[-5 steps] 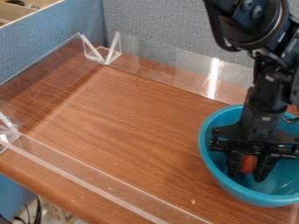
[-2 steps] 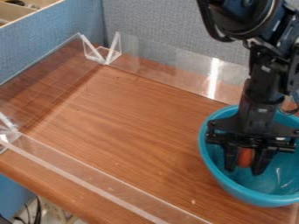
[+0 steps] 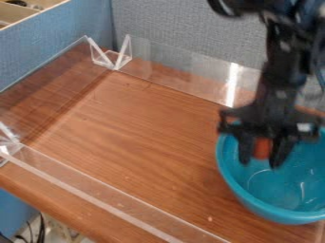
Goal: Remove the mushroom from inside the blue bowl and put it on the table
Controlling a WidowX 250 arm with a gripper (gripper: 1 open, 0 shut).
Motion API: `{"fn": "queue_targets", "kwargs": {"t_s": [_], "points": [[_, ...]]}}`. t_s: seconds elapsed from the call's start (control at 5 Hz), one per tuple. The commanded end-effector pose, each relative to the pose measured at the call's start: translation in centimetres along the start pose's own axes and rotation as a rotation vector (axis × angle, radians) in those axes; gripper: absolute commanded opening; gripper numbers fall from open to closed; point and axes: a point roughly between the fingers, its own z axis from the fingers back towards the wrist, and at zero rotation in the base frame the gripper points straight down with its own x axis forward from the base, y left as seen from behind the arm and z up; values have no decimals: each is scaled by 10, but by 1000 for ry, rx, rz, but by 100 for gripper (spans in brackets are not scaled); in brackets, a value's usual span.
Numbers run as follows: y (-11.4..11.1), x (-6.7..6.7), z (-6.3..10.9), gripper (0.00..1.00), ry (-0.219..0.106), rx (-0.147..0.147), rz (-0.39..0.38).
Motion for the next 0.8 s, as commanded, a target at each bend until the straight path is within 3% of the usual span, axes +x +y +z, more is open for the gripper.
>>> {"fn": "queue_targets", "kwargs": {"t_s": [0.0,0.2,0.4,0.6], "points": [[26,27,70,0,-117,-52,78],[76,38,79,0,-153,-57,184],[104,26,68,0,-124,-27,164],[111,19,51,0,-95,2,133]]}}
